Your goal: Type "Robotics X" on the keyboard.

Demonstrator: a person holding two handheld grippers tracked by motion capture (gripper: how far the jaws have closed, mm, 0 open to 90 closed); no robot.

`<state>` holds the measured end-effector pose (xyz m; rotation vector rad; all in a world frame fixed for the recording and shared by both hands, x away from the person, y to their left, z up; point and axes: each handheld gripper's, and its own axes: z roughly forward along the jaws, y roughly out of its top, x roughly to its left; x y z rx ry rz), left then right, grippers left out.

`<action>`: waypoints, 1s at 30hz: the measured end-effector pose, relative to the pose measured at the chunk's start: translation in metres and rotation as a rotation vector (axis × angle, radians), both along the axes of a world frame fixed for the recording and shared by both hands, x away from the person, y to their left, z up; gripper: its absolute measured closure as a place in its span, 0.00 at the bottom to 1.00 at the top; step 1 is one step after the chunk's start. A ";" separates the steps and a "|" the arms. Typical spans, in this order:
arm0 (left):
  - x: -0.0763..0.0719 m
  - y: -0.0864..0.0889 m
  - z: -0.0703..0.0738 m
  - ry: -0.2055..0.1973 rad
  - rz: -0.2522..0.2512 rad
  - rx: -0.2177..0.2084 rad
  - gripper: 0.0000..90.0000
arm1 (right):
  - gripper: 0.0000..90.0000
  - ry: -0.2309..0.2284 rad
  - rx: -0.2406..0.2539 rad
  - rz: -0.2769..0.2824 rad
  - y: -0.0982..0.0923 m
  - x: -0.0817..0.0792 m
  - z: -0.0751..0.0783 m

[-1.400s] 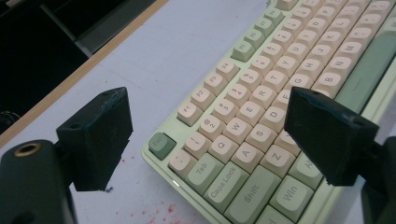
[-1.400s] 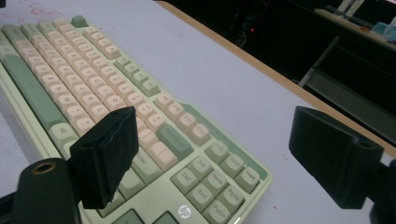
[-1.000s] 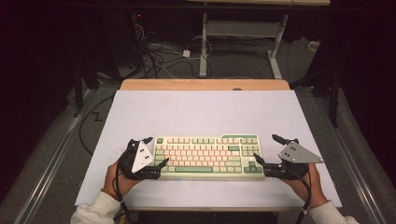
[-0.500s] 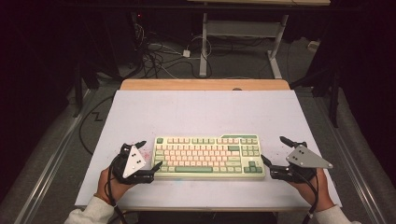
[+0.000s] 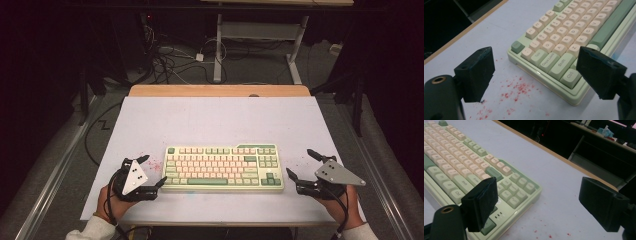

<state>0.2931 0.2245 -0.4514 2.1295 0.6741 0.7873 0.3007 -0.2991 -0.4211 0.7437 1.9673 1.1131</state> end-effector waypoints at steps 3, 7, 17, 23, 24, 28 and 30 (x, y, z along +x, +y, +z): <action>-0.001 0.003 -0.002 0.005 0.003 -0.002 0.16 | 0.18 0.000 0.004 -0.016 -0.005 0.000 -0.003; -0.003 0.009 -0.008 0.018 0.012 -0.009 0.16 | 0.18 0.010 0.011 -0.027 -0.009 0.000 -0.007; -0.008 0.019 -0.019 0.056 0.028 -0.009 0.16 | 0.18 0.026 0.011 -0.025 -0.013 -0.007 -0.024; -0.011 0.018 -0.022 0.064 0.025 -0.012 0.16 | 0.18 0.028 0.037 -0.034 -0.015 -0.009 -0.029; -0.012 0.018 -0.021 0.059 0.023 -0.009 0.16 | 0.18 0.031 0.046 -0.029 -0.015 -0.010 -0.029; -0.011 0.017 -0.021 0.051 0.009 -0.012 0.16 | 0.18 0.022 0.034 -0.012 -0.013 -0.012 -0.029; -0.011 0.016 -0.021 0.051 0.004 -0.019 0.16 | 0.18 0.017 0.034 -0.017 -0.012 -0.014 -0.028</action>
